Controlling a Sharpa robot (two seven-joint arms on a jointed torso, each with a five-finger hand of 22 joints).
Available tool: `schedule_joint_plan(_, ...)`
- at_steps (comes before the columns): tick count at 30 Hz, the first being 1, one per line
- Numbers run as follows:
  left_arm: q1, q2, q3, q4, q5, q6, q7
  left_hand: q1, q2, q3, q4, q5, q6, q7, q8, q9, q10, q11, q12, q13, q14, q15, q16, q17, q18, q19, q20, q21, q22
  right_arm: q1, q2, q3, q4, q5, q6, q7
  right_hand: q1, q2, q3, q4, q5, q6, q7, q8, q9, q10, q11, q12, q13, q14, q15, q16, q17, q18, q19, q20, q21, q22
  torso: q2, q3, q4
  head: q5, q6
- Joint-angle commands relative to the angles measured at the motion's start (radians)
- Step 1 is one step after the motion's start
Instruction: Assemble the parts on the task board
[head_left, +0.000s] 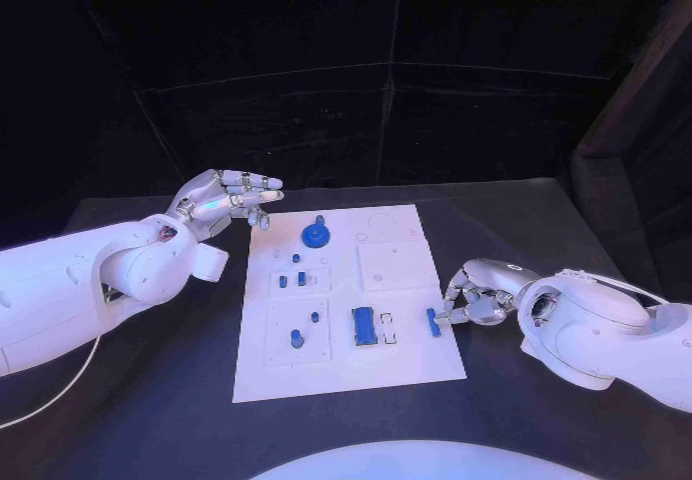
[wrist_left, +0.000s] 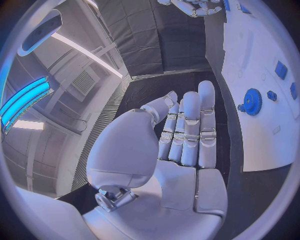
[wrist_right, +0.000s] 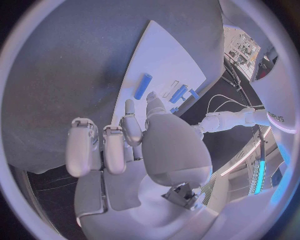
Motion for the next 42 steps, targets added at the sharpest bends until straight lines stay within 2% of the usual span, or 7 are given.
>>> schedule_joint_plan(1,0.001,0.0,0.001,0.001,0.004,0.013,0.007,0.001,0.005,-0.004,0.001,0.0,-0.002,0.006,0.007,-0.001,-0.004,0.003,0.006,-0.001,-0.007,0.002,-0.003,-0.001,0.014,-0.005,0.0,-0.004,-0.001,0.0,0.013,0.0,-0.006,-0.034,0.088,-0.029,-0.013,0.0,-0.011,0.002,0.008,0.008,0.0,-0.007,0.003,-0.002,-0.007,-0.006,0.0,0.071,-0.005,-0.004,0.09,-0.011,0.006,-0.005,-0.007,-0.001,0.0,-0.0014,0.002,-0.001,-0.001)
schedule_joint_plan(5,0.001,-0.001,0.0,0.0,0.004,0.015,0.005,0.001,0.005,-0.004,0.001,0.0,-0.002,0.006,0.007,-0.001,-0.004,0.003,0.006,-0.001,-0.007,0.002,-0.003,-0.001,0.014,-0.005,0.0,-0.004,-0.001,0.0,0.024,0.0,-0.016,-0.036,0.101,-0.034,-0.016,-0.001,-0.016,0.005,0.009,0.008,0.0,-0.009,0.004,-0.003,-0.006,-0.008,-0.001,0.071,-0.005,-0.005,0.09,-0.011,0.006,-0.005,-0.007,-0.002,0.0,0.0,0.0013,0.001,-0.003)
schedule_joint_plan(8,0.001,-0.002,0.0,0.0,0.004,0.016,0.004,0.002,0.006,-0.006,0.0,0.001,-0.003,0.007,0.007,-0.001,-0.006,0.003,0.007,-0.001,-0.008,0.002,-0.002,-0.003,0.014,-0.005,0.0,-0.005,-0.003,0.0,0.031,0.0,-0.022,-0.038,0.101,-0.037,-0.016,-0.001,-0.017,0.005,0.009,0.008,0.0,-0.009,0.004,-0.002,-0.006,-0.008,-0.001,0.071,-0.005,-0.005,0.089,-0.011,0.006,-0.005,-0.007,-0.002,0.0,-0.0008,0.0013,0.0,-0.003)
schedule_joint_plan(20,0.001,-0.004,0.0,0.001,0.004,0.018,0.003,0.002,0.006,-0.006,0.0,0.001,-0.003,0.007,0.007,-0.001,-0.006,0.003,0.007,-0.001,-0.008,0.002,-0.002,-0.003,0.014,-0.005,0.0,-0.005,-0.003,-0.001,0.074,0.0,-0.042,-0.102,0.074,-0.061,-0.003,0.011,-0.017,0.003,0.014,0.008,-0.001,-0.013,0.008,-0.002,-0.007,-0.008,0.001,0.071,-0.005,-0.005,0.09,-0.011,0.006,-0.006,-0.008,-0.002,0.0,-0.0007,0.0024,0.002,-0.005)
schedule_joint_plan(31,0.001,-0.008,0.0,0.005,0.004,0.018,0.002,0.002,0.006,-0.006,0.0,0.001,-0.003,0.007,0.007,-0.001,-0.006,0.003,0.007,-0.001,-0.008,0.002,-0.002,-0.003,0.014,-0.005,0.0,-0.005,-0.003,-0.014,0.131,-0.001,-0.064,-0.165,0.13,-0.094,0.026,0.01,-0.022,-0.015,0.014,0.008,0.001,-0.021,0.014,-0.004,-0.006,-0.015,-0.002,0.07,-0.005,-0.008,0.086,-0.01,0.004,-0.006,-0.011,-0.006,0.0,-0.0015,0.0018,0.004,-0.01)
schedule_joint_plan(38,0.001,-0.011,0.0,0.006,0.004,0.019,0.0,0.002,0.006,-0.006,0.0,0.001,-0.003,0.007,0.007,-0.001,-0.006,0.003,0.007,-0.001,-0.008,0.002,-0.002,-0.003,0.014,-0.005,0.0,-0.005,-0.003,-0.021,0.156,-0.001,-0.075,-0.208,0.17,-0.115,0.066,0.017,-0.018,-0.042,0.007,0.007,0.003,-0.031,0.021,-0.007,-0.005,-0.022,-0.004,0.07,-0.004,-0.011,0.083,-0.009,0.002,-0.005,-0.014,-0.009,-0.001,-0.0013,0.0032,0.006,-0.012)
schedule_joint_plan(42,0.001,-0.013,0.0,0.007,0.004,0.019,-0.001,0.002,0.006,-0.006,0.0,0.001,-0.003,0.007,0.007,-0.001,-0.006,0.003,0.007,-0.001,-0.008,0.002,-0.002,-0.003,0.014,-0.005,0.0,-0.005,-0.003,-0.022,0.162,-0.001,-0.078,-0.226,0.201,-0.125,0.12,0.03,0.006,-0.076,-0.011,0.008,0.001,-0.038,0.024,-0.011,-0.007,-0.029,-0.006,0.069,-0.006,-0.012,0.083,-0.009,0.002,-0.006,-0.014,-0.009,-0.001,-0.0016,0.0025,0.007,-0.014)
